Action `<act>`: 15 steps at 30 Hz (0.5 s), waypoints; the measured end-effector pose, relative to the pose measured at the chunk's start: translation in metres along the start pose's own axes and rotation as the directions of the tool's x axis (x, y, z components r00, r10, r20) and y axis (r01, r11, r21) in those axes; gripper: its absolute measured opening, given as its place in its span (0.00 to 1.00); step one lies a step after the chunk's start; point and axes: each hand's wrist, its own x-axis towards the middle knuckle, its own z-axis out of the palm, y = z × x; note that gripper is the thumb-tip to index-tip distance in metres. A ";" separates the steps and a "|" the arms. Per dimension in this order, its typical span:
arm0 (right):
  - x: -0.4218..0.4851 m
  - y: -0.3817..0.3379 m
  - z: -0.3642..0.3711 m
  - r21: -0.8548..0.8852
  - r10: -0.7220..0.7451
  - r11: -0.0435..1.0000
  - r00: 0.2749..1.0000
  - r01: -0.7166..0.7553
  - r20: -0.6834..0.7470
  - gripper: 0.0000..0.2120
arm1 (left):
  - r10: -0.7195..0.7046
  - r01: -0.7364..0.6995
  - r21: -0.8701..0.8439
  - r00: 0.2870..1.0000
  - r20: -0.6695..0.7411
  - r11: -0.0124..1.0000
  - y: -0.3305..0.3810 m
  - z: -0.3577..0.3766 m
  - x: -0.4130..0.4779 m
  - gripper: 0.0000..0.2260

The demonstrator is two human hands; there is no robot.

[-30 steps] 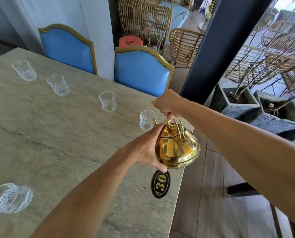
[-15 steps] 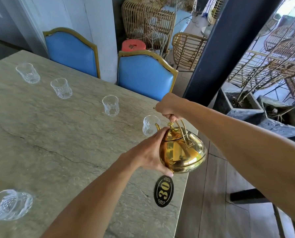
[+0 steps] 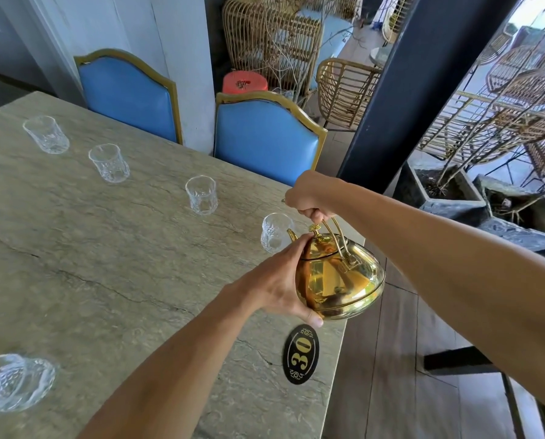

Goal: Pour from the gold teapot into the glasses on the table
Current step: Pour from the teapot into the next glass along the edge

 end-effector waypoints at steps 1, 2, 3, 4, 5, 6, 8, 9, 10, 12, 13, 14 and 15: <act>0.000 -0.001 0.000 -0.006 0.001 1.000 1.000 -0.001 0.006 0.13 | 0.000 0.000 -0.001 1.000 -0.001 1.000 0.000 0.000 0.000 0.62; 0.000 -0.002 0.000 -0.015 0.000 1.000 1.000 0.000 0.011 0.12 | 0.002 -0.002 -0.003 1.000 -0.003 1.000 0.000 0.000 0.000 0.62; 0.000 -0.003 0.000 -0.025 -0.001 1.000 1.000 0.002 0.014 0.12 | 0.004 -0.004 -0.006 1.000 -0.006 1.000 0.000 0.000 0.000 0.62; 0.001 -0.004 0.001 -0.034 -0.002 0.999 1.000 0.002 0.018 0.12 | 0.007 -0.008 -0.010 1.000 -0.009 1.000 0.000 0.000 0.000 0.61; 0.001 -0.005 0.001 -0.041 -0.001 0.999 1.000 0.002 0.023 0.12 | 0.009 -0.010 -0.015 1.000 -0.011 1.000 -0.001 0.000 0.000 0.61; 0.001 -0.006 0.001 -0.047 0.000 0.999 1.000 0.001 0.027 0.12 | 0.012 -0.012 -0.019 1.000 -0.011 1.000 -0.001 -0.001 -0.001 0.60; 0.002 -0.008 0.002 -0.054 0.005 0.999 0.999 -0.003 0.034 0.11 | 0.016 -0.016 -0.019 1.000 -0.011 1.000 -0.002 -0.002 -0.001 0.60; 0.002 -0.009 0.002 -0.056 0.007 0.998 0.999 -0.004 0.039 0.11 | 0.019 -0.019 -0.018 1.000 -0.013 1.000 -0.003 -0.002 -0.001 0.60; 0.003 -0.010 0.002 -0.058 0.009 0.998 0.999 -0.006 0.043 0.11 | 0.021 -0.021 -0.018 1.000 -0.015 1.000 -0.003 -0.003 -0.001 0.60; 0.004 -0.012 0.002 -0.072 0.010 0.997 0.999 -0.007 0.047 0.11 | 0.021 -0.022 -0.026 1.000 -0.020 0.999 -0.004 -0.003 -0.001 0.60; 0.004 -0.012 0.002 -0.080 0.010 0.997 0.999 -0.006 0.047 0.11 | 0.019 -0.019 -0.032 1.000 -0.021 0.999 -0.005 -0.003 0.000 0.60; 0.004 -0.013 0.003 -0.088 0.010 0.996 0.999 -0.005 0.046 0.11 | 0.017 -0.018 -0.037 1.000 -0.023 0.999 -0.006 -0.003 0.000 0.60; 0.004 -0.013 0.003 -0.095 0.008 0.995 0.999 -0.003 0.046 0.11 | 0.015 -0.016 -0.041 1.000 -0.026 0.999 -0.007 -0.003 0.000 0.59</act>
